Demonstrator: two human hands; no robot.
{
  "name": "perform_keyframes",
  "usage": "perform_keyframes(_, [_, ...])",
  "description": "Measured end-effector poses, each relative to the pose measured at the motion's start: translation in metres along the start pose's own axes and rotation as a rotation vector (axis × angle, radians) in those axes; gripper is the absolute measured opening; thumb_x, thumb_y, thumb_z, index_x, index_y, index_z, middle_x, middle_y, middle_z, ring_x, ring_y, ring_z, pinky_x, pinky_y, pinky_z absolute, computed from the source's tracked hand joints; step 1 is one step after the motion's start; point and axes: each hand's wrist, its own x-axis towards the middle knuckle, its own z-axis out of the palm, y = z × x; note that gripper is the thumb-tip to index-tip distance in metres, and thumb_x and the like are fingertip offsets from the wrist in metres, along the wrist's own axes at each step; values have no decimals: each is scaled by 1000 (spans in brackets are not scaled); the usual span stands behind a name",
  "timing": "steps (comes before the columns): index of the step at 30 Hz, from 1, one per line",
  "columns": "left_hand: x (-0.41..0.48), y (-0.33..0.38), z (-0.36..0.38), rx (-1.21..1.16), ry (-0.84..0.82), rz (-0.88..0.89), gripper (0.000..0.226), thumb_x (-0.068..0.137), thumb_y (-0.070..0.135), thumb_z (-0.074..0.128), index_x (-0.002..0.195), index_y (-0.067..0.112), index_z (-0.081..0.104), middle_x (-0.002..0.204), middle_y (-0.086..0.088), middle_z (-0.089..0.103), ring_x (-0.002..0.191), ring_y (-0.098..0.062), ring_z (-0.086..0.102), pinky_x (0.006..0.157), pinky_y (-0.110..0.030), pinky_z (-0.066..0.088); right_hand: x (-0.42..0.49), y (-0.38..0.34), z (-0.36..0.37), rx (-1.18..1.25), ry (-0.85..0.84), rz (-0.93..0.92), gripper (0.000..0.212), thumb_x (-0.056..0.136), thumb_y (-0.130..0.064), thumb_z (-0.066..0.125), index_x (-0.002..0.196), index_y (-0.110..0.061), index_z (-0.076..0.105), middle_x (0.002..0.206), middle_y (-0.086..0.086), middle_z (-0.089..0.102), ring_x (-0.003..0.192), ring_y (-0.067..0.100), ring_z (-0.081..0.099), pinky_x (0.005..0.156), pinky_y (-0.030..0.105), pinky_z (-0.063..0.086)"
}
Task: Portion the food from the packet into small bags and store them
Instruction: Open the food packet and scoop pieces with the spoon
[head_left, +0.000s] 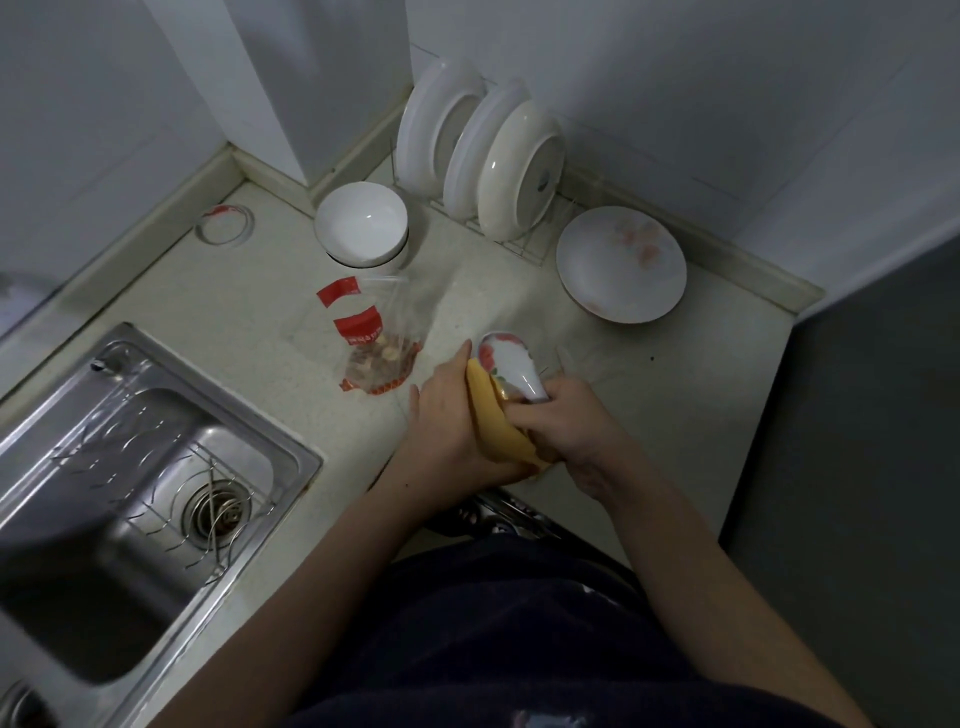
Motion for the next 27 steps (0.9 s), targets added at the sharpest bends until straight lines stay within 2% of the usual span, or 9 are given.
perform_keyframes(2, [-1, -3, 2, 143, 143, 100, 98, 63, 60, 74, 131, -5, 48, 119, -11, 53, 106, -27, 53, 89, -46, 46, -1, 0, 1, 13, -18, -16, 11, 59, -19, 74, 55, -18, 63, 44, -5, 45, 38, 7, 38, 41, 16, 27])
perform_keyframes(5, [-5, -4, 0, 103, 285, 110, 75, 58, 52, 67, 115, 8, 50, 95, 3, 43, 82, -15, 45, 69, -37, 46, -1, -1, 3, -20, 74, -89, 14, 63, -18, 76, 56, -21, 65, 47, -10, 49, 43, 3, 44, 43, 16, 34])
perform_keyframes(8, [-9, -3, -1, 15, 314, 75, 59, 57, 53, 65, 99, 15, 48, 87, 7, 44, 74, -15, 47, 61, -37, 46, -2, 0, 7, -135, 211, -205, 21, 65, -15, 76, 56, -6, 60, 50, -6, 46, 48, 7, 42, 47, 24, 33])
perform_keyframes(14, [-11, -5, -8, -83, 254, -50, 49, 60, 53, 70, 93, 23, 49, 86, 8, 53, 79, -15, 54, 69, -39, 50, -6, -3, 14, -234, 283, -244, 21, 69, -13, 74, 59, -3, 59, 49, -5, 46, 48, 8, 42, 48, 26, 35])
perform_keyframes(18, [-19, -10, -11, -257, 239, -204, 57, 58, 49, 82, 99, 34, 47, 94, 12, 56, 85, -4, 54, 68, -28, 50, -12, -7, 15, -8, 173, -220, 27, 72, -38, 76, 65, -14, 66, 56, -6, 54, 56, 9, 51, 53, 27, 41])
perform_keyframes(21, [-26, -18, -18, -374, 270, -302, 63, 59, 51, 83, 107, 28, 48, 102, 6, 58, 92, -12, 57, 76, -41, 54, -10, -12, 10, -71, 240, -268, 43, 80, -43, 67, 65, -5, 52, 59, -1, 43, 57, 11, 43, 55, 32, 36])
perform_keyframes(23, [-30, -26, -23, -440, 310, -371, 66, 59, 51, 83, 111, 30, 47, 105, 8, 59, 96, -12, 59, 80, -45, 55, -4, -21, 8, -195, 249, -346, 38, 87, -34, 65, 69, -3, 51, 60, 2, 43, 58, 11, 43, 55, 31, 36])
perform_keyframes(26, [-37, -41, -30, -489, 386, -477, 65, 56, 58, 79, 107, 35, 47, 98, 14, 60, 90, -3, 61, 76, -37, 57, 11, -44, 19, -390, 177, -459, 13, 87, -24, 66, 95, -14, 66, 79, 0, 67, 74, 11, 61, 66, 28, 45])
perform_keyframes(27, [-39, -46, -33, -493, 413, -505, 64, 57, 58, 80, 106, 34, 47, 96, 14, 60, 89, -3, 60, 73, -34, 56, 17, -54, 26, -456, 138, -487, 21, 85, -24, 68, 105, -19, 66, 89, -2, 70, 81, 11, 63, 70, 23, 46])
